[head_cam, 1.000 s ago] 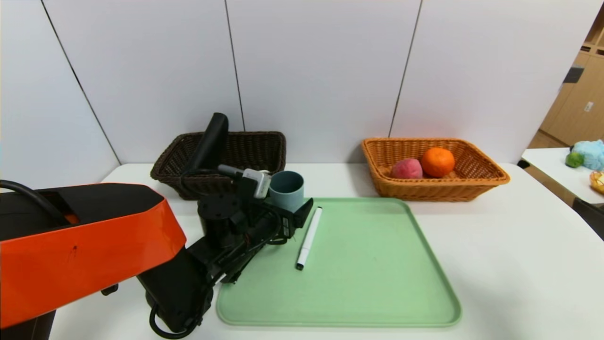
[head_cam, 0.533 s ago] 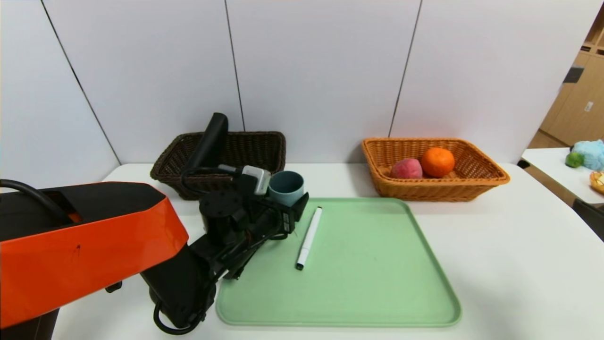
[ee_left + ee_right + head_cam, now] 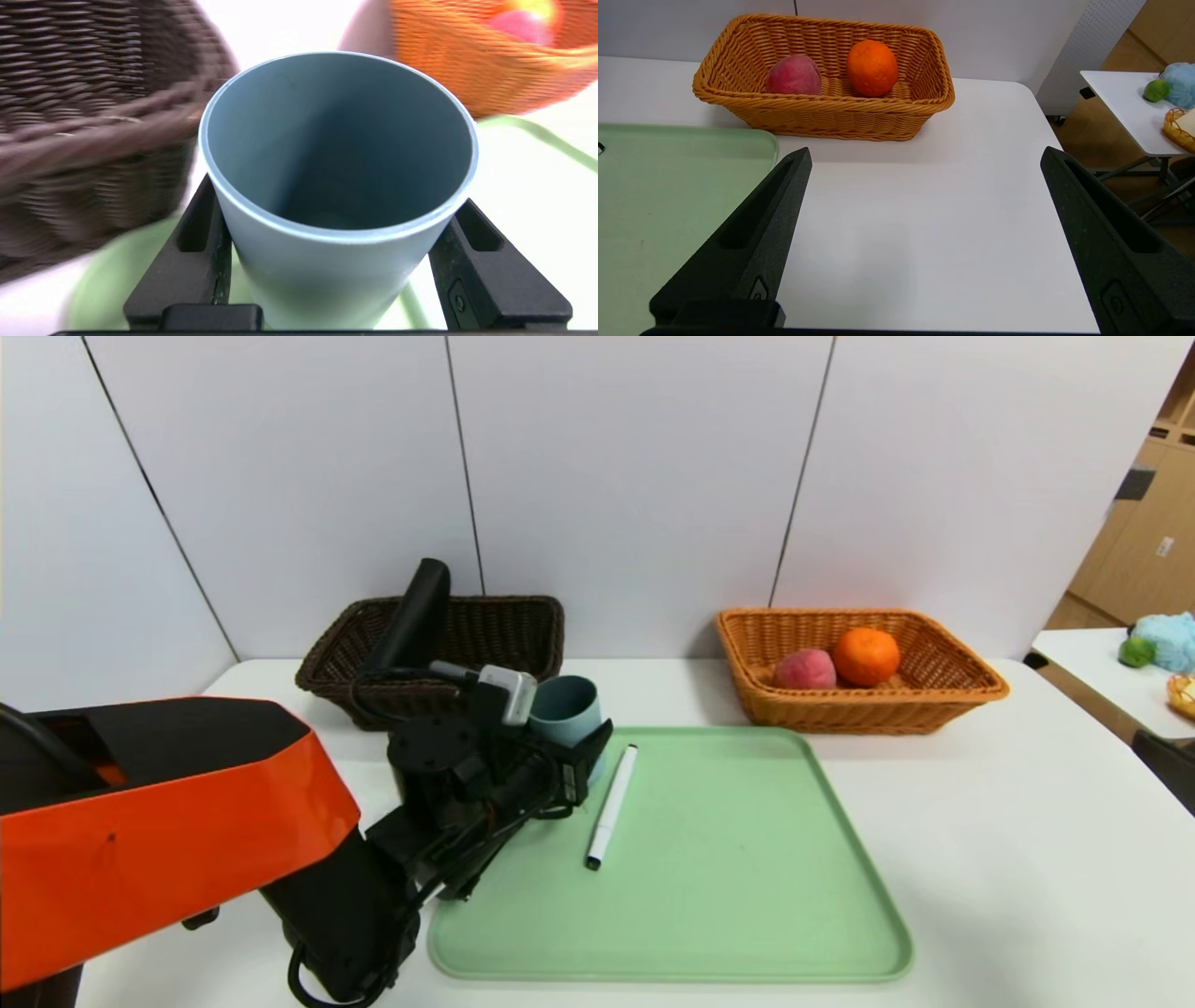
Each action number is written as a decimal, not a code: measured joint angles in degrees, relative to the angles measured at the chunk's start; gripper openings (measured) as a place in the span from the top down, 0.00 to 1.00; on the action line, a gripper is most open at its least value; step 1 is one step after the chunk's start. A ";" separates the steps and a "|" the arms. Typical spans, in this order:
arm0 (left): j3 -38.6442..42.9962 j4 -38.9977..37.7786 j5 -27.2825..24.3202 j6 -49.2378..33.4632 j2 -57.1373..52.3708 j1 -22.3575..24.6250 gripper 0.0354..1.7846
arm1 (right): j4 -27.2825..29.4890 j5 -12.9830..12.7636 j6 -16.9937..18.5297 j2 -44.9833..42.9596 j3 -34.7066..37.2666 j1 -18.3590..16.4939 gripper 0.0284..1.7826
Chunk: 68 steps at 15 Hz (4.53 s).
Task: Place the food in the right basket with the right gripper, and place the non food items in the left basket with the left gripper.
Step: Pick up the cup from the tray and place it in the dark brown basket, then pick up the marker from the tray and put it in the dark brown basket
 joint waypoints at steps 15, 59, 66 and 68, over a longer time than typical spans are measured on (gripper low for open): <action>-18.07 20.85 -8.68 -1.57 -20.75 11.19 0.37 | 0.67 0.00 -0.11 -1.73 1.88 0.00 0.05; -36.64 73.20 -1.66 -9.00 -30.07 11.19 0.07 | -0.02 2.07 -0.11 -2.07 2.99 0.02 0.05; -28.34 102.34 0.90 -20.39 -36.47 -7.55 0.06 | 0.33 2.10 -0.40 -2.26 3.39 0.02 0.05; -27.58 101.58 3.58 -20.89 -33.68 -9.36 0.06 | 0.39 2.10 -0.66 -2.36 3.54 0.02 0.05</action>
